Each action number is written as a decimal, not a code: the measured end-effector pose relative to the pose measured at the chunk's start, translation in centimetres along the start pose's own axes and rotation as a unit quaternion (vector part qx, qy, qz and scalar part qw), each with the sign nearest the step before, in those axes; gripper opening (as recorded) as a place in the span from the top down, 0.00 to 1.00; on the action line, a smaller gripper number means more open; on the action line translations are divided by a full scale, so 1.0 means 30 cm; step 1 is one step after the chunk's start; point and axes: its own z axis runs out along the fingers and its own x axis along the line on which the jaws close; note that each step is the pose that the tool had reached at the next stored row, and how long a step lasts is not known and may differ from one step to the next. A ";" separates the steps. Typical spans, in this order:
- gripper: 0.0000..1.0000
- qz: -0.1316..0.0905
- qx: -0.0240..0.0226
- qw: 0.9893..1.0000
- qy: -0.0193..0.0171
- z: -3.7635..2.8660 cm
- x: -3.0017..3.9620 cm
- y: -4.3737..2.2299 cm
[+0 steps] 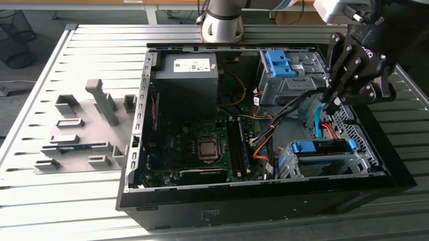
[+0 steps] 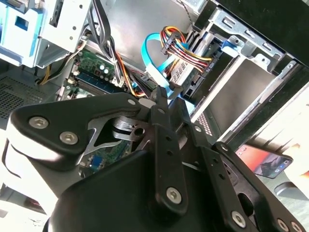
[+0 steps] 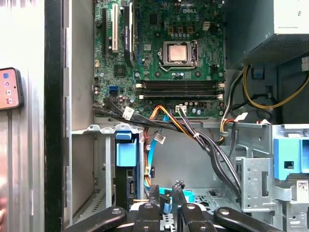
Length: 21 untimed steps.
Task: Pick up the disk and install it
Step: 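Insert the second disk wire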
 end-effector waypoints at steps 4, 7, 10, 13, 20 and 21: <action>0.75 0.000 0.001 1.000 0.008 0.009 -0.009 -0.001; 0.75 0.000 0.003 1.000 0.021 0.014 -0.011 -0.001; 0.75 0.001 0.004 0.999 0.036 0.019 -0.013 -0.002; 0.75 0.001 0.007 0.998 0.054 0.022 -0.014 -0.002; 0.75 0.002 0.012 0.997 0.072 0.045 -0.017 -0.004; 0.75 0.002 0.012 0.997 0.073 0.049 -0.017 -0.004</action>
